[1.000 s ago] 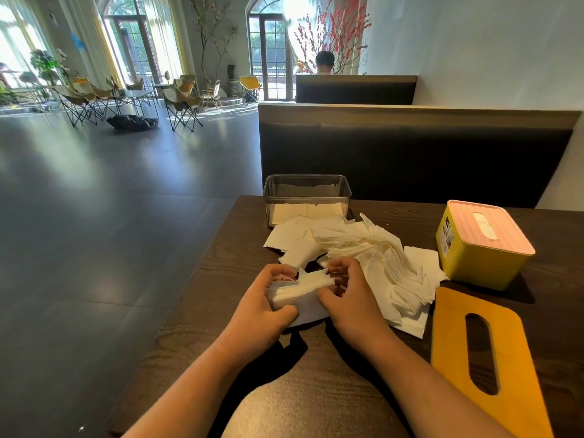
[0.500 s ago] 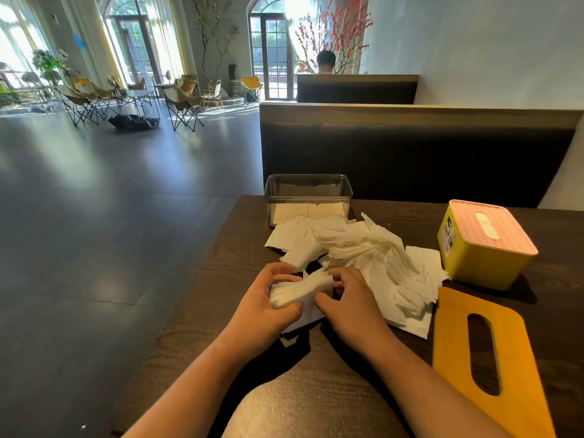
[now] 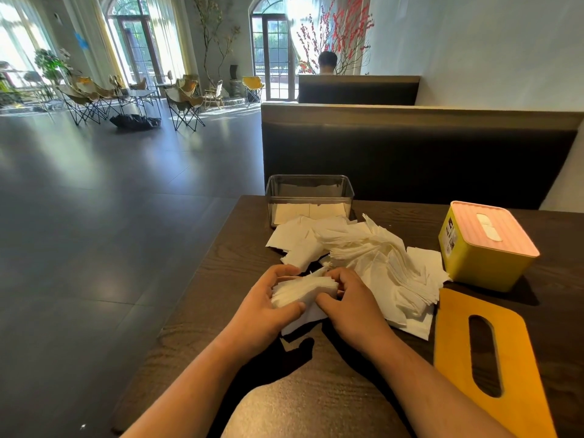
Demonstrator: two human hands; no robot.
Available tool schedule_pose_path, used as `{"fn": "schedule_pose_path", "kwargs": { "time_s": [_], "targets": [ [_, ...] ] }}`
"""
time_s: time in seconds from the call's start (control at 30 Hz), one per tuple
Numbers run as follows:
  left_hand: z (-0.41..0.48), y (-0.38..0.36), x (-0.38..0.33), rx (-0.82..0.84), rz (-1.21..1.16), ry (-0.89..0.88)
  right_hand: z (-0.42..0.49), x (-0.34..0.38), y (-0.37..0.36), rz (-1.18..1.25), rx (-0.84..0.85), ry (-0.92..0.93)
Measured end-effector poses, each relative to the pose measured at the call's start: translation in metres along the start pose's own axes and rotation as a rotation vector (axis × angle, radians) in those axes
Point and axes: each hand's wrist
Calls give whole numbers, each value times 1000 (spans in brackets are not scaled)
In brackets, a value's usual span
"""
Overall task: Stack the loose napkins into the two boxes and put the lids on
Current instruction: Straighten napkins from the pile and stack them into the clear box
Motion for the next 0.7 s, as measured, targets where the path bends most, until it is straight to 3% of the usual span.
{"fn": "schedule_pose_path", "kwargs": {
  "time_s": [0.3, 0.7],
  "targets": [
    [3, -1, 1, -81, -197, 26, -3, 1, 3, 81, -16, -31],
    [10, -5, -1, -159, -256, 153, -1, 1, 4, 83, -15, -44]
  ]
}}
Point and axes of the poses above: each hand's wrist, its own z-axis towards the middle knuckle, its own y-axis out of the back of the hand, x = y × z, and after that the axes turned 3 degrees about y, right-handed
